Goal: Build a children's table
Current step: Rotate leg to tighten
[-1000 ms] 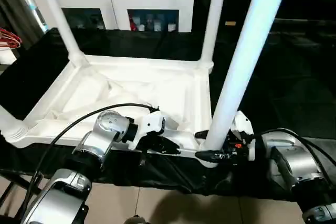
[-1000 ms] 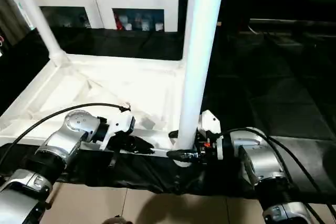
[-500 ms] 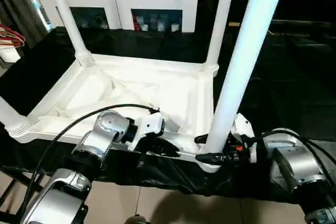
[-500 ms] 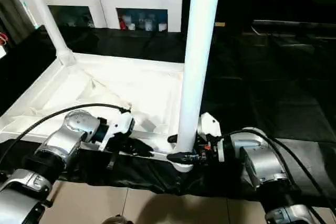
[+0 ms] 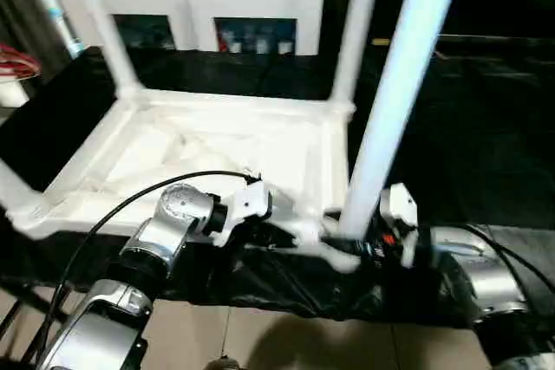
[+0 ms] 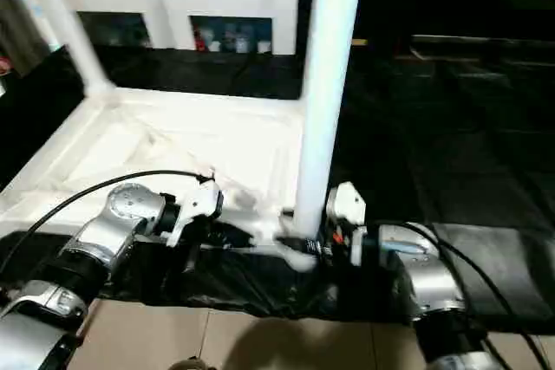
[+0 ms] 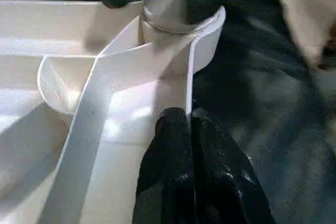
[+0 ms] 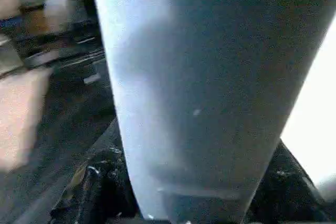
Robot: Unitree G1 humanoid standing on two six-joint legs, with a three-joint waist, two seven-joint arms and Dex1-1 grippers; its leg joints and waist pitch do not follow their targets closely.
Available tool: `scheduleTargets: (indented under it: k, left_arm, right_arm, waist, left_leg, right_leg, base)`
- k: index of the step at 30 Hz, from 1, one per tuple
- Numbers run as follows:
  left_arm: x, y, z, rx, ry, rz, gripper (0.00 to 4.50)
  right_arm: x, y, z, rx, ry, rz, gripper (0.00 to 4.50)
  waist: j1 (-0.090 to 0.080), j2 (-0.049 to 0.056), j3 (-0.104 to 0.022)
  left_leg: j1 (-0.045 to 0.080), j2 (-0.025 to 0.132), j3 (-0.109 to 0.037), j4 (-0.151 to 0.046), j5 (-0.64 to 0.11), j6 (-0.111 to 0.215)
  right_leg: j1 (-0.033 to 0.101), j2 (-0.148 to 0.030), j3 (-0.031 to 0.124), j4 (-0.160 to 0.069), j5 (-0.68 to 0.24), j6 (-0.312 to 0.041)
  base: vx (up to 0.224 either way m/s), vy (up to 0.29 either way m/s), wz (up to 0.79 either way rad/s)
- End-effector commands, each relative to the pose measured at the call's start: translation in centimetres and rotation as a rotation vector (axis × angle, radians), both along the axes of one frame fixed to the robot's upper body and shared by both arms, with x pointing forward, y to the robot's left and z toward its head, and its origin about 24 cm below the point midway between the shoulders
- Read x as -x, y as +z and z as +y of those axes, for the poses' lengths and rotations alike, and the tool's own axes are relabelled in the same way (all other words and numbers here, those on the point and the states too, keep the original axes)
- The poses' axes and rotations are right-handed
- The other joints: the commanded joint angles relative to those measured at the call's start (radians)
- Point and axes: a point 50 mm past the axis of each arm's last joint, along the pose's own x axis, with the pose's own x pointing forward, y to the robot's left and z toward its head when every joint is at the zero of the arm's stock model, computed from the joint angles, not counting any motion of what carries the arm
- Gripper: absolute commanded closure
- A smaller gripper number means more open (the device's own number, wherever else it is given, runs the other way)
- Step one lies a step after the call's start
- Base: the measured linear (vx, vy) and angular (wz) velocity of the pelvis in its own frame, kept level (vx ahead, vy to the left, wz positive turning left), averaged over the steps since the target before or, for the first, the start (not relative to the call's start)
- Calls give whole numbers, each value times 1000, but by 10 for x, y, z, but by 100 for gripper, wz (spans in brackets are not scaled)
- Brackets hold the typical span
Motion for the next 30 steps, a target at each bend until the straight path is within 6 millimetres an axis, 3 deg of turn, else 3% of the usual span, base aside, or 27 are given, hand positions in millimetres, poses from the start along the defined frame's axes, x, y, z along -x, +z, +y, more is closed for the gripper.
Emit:
scheduleTargets:
  k: [1, 5, 8, 15, 16, 18, 20, 23, 27, 28, 30]
  left_arm:
    - [-12, 10, -15, 51, 110, -82, 450]
    - [-19, 10, -36, 62, 222, -112, 450]
    - [-23, 12, -51, 73, 291, -139, 450]
    - [-24, 17, -79, 92, 332, -182, 450]
    - [-24, 18, -80, 94, 324, -186, 450]
    - [-24, 18, -81, 90, 306, -194, 450]
    - [-23, 16, -78, 78, 278, -205, 450]
    - [-23, 15, -74, 68, 271, -206, 450]
    - [-24, 13, -68, 53, 275, -211, 450]
    - [-24, 13, -65, 49, 275, -212, 450]
    - [-24, 12, -61, 45, 277, -213, 450]
  right_arm:
    - [4, -22, 22, 23, -27, 90, 254]
    - [-14, -33, 35, 43, -271, 140, 256]
    - [-26, -39, 44, 68, -444, 184, 256]
    - [-41, -34, 64, 52, -558, 195, 256]
    - [-42, -33, 64, 45, -564, 190, 256]
    - [-43, -31, 64, 9, -563, 198, 200]
    - [-43, -29, 60, -19, -548, 191, 183]
    - [-39, -27, 55, 0, -509, 142, 157]
    - [-26, -20, 43, -6, -401, 72, 157]
    - [-16, -18, 28, 15, -354, 27, 157]
    - [-6, -15, 8, 39, -323, -10, 157]
  waist:
    - [-5, -13, -48]
    - [-29, -14, -46]
    - [-41, -13, -48]
    - [-41, -6, -52]
    - [-41, -9, -54]
    - [-40, -7, -53]
    - [-40, -1, -52]
    - [-40, -3, -54]
    - [-24, -4, -55]
    - [-25, -4, -55]
    - [-15, -9, -55]
  left_leg:
    - [-2, 32, -12, -74, -267, 30]
    - [2, 25, -13, -74, -289, 18]
    - [0, 25, -13, -75, -274, 15]
    - [-2, 25, -11, -73, -262, 27]
    - [-4, 24, -10, -71, -249, 36]
    - [-4, 24, -9, -71, -248, 43]
    - [-2, 25, -10, -72, -264, 45]
    - [-2, 27, -10, -73, -266, 44]
    - [0, 28, -5, -67, -245, 69]
    - [-7, 27, -8, -70, -233, 69]
    - [-6, 29, -7, -66, -222, 85]
  right_leg:
    - [46, -69, 47, -95, -447, -106]
    - [46, -69, 44, -101, -485, -99]
    - [45, -67, 46, -96, -444, -109]
    - [48, -65, 48, -90, -351, -136]
    - [52, -64, 48, -86, -313, -143]
    - [52, -63, 48, -87, -309, -147]
    - [51, -64, 48, -89, -321, -147]
    - [51, -63, 49, -88, -305, -148]
    - [52, -60, 51, -86, -250, -146]
    - [57, -63, 49, -82, -251, -153]
    - [58, -62, 49, -87, -269, -130]
  base:
    - [0, 0, 0]
    - [0, 0, 0]
    - [0, 0, 0]
    - [0, 0, 0]
    - [0, 0, 0]
    - [0, 0, 0]
    - [0, 0, 0]
    - [0, 0, 0]
    - [0, 0, 0]
    - [0, 0, 0]
    - [0, 0, 0]
